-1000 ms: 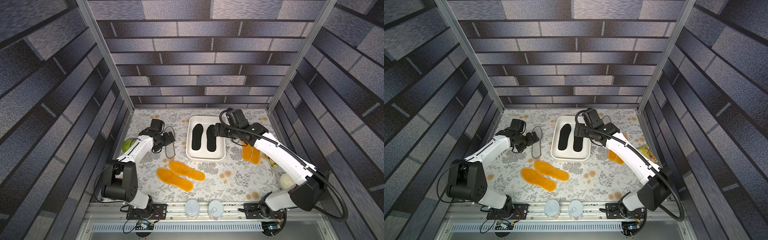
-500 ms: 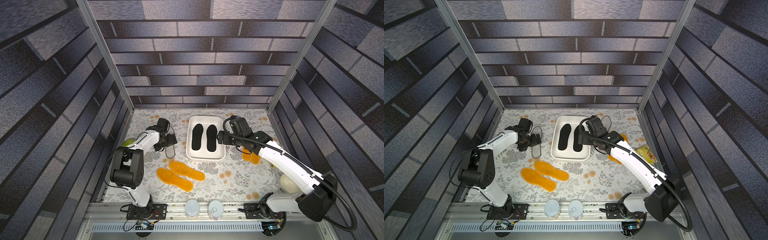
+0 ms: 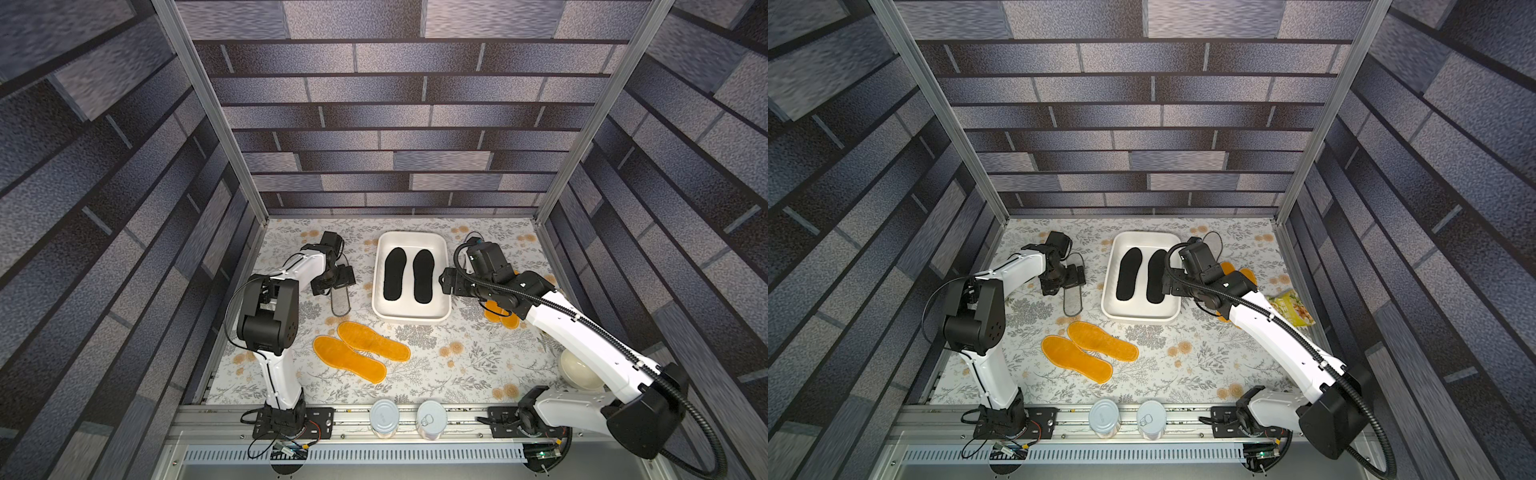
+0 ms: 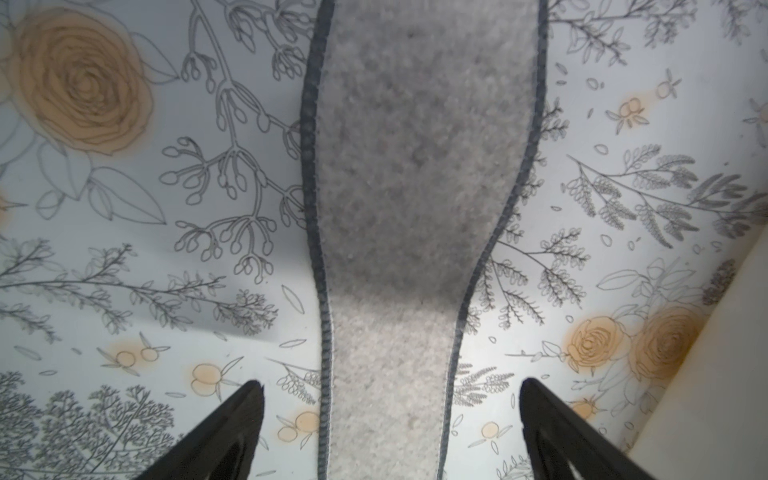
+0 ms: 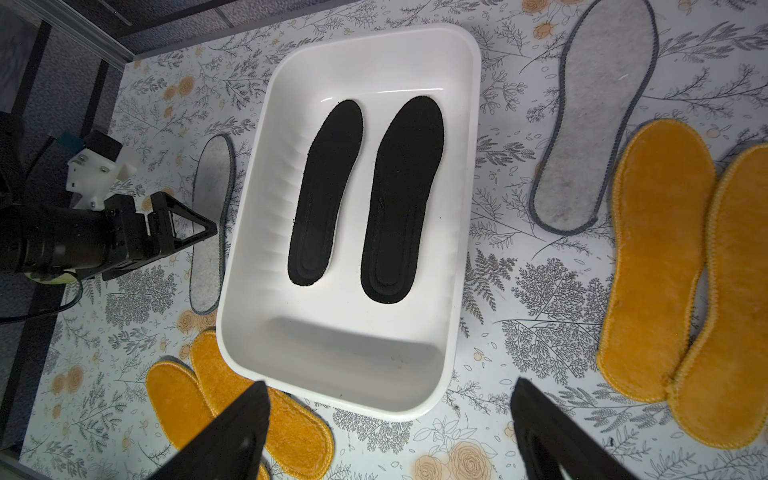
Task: Put the insoles into the storage box
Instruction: Pick up the insole from the center of the board.
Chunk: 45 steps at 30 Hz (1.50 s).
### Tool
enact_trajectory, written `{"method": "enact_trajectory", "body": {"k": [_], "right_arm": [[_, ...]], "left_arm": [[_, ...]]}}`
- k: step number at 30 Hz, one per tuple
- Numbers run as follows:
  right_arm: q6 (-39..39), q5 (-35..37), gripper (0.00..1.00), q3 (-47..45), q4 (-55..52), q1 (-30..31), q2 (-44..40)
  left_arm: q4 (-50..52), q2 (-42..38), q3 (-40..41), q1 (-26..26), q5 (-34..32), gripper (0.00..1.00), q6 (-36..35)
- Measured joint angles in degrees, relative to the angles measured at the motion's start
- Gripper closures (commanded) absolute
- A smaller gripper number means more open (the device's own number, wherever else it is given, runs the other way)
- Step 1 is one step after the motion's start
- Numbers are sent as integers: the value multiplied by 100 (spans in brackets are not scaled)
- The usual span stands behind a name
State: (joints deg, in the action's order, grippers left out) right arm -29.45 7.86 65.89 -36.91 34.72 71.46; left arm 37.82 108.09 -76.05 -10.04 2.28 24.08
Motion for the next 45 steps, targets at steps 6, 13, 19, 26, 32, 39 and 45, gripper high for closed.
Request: {"method": "enact_trajectory", "body": {"k": [6,13,19,26,32,39,45], "right_arm": [[-2,0,8,-50,66,-13,-46],[-2,-2,8,-52,122,-15,-46],[-4,-7,8,-52,122,-15,-46],[-7,-24,8,-94,166,-22,-46],[-9,-26,8,-96,168,-26,-46],[-24,-24,8,-118,186,-26,-46],[-26,-24,8,-120,190,-26,-46]], "left_arm": [[42,118,-195,0,-4,5,-190],[114,376,-203,-2,-116,7,-363],[168,459,-214,-7,-129,8,-461],[212,544,-310,-57,-199,12,-481],[273,632,-409,-168,-363,13,-485],[308,715,-527,-197,-404,20,-483],[313,737,-555,-199,-404,29,-476]]}}
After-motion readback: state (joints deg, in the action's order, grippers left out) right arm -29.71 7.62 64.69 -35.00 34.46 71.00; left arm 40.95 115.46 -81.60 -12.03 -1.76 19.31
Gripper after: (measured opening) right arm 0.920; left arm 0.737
